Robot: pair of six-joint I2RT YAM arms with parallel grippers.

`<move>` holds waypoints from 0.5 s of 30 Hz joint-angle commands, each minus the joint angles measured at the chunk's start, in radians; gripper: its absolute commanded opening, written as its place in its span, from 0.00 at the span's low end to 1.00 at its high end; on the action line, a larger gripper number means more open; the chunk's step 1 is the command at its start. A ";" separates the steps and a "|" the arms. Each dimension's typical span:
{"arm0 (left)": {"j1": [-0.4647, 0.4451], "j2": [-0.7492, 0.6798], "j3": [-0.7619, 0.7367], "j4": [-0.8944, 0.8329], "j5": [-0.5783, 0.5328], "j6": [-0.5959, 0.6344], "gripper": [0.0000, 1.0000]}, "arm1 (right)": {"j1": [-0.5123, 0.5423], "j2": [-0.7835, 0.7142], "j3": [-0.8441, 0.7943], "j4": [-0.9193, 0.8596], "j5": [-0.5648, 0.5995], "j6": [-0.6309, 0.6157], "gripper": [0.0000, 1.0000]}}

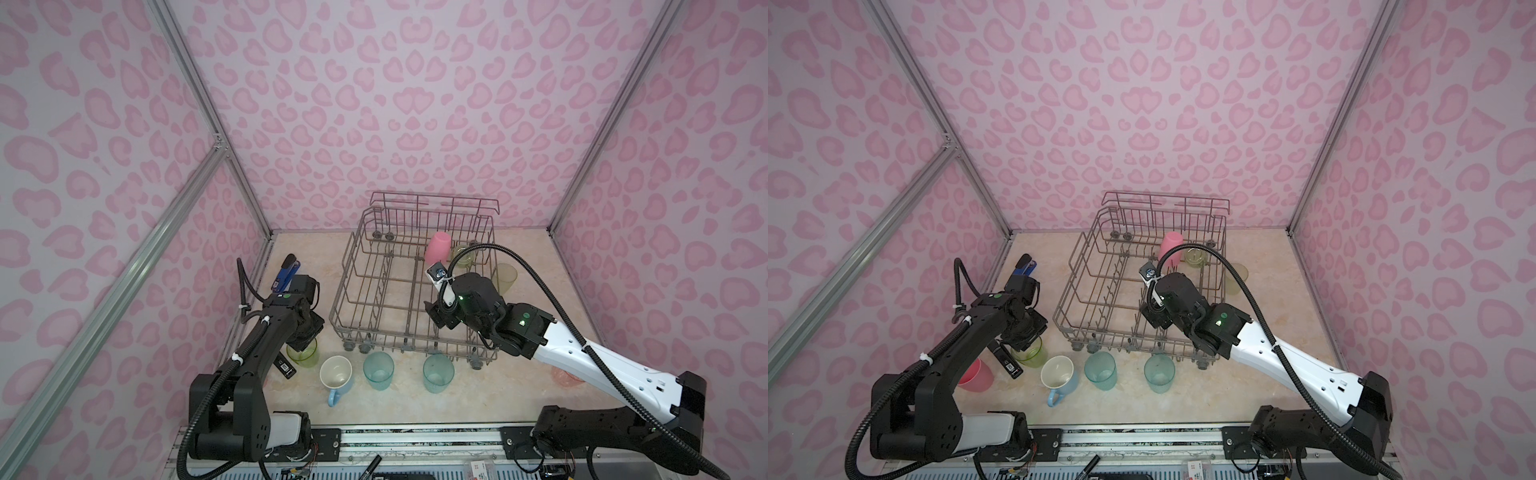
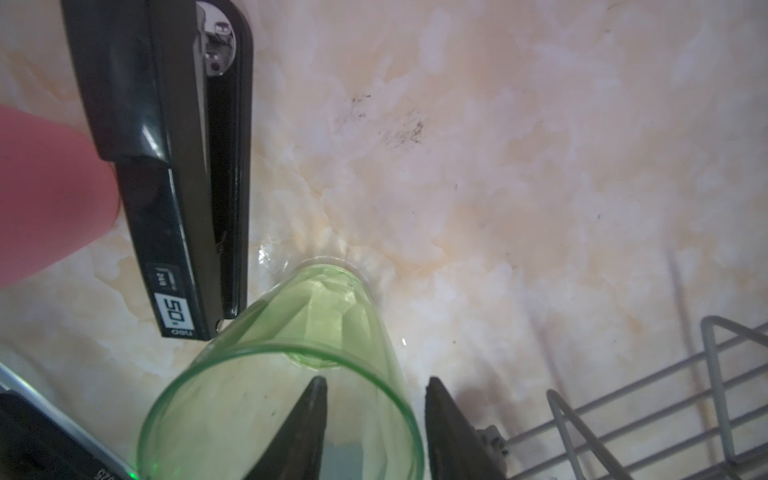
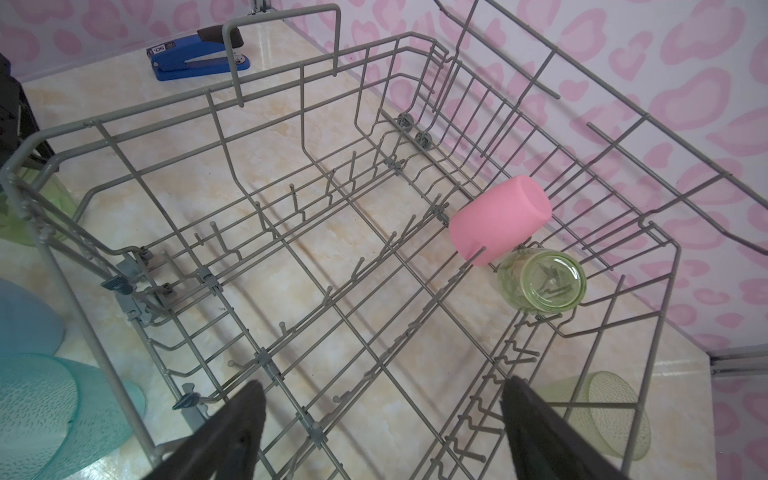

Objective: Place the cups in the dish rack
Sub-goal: 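Close left gripper on the rim of the light green cup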

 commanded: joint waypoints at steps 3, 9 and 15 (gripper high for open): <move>0.004 0.031 -0.010 0.036 -0.025 0.007 0.31 | 0.000 0.025 0.012 0.006 0.026 -0.015 0.89; 0.005 0.046 -0.010 0.043 -0.022 0.005 0.22 | 0.000 0.036 0.021 0.007 0.037 -0.020 0.89; 0.009 0.036 0.005 0.036 -0.026 0.008 0.12 | 0.000 0.049 0.033 0.001 0.053 -0.023 0.89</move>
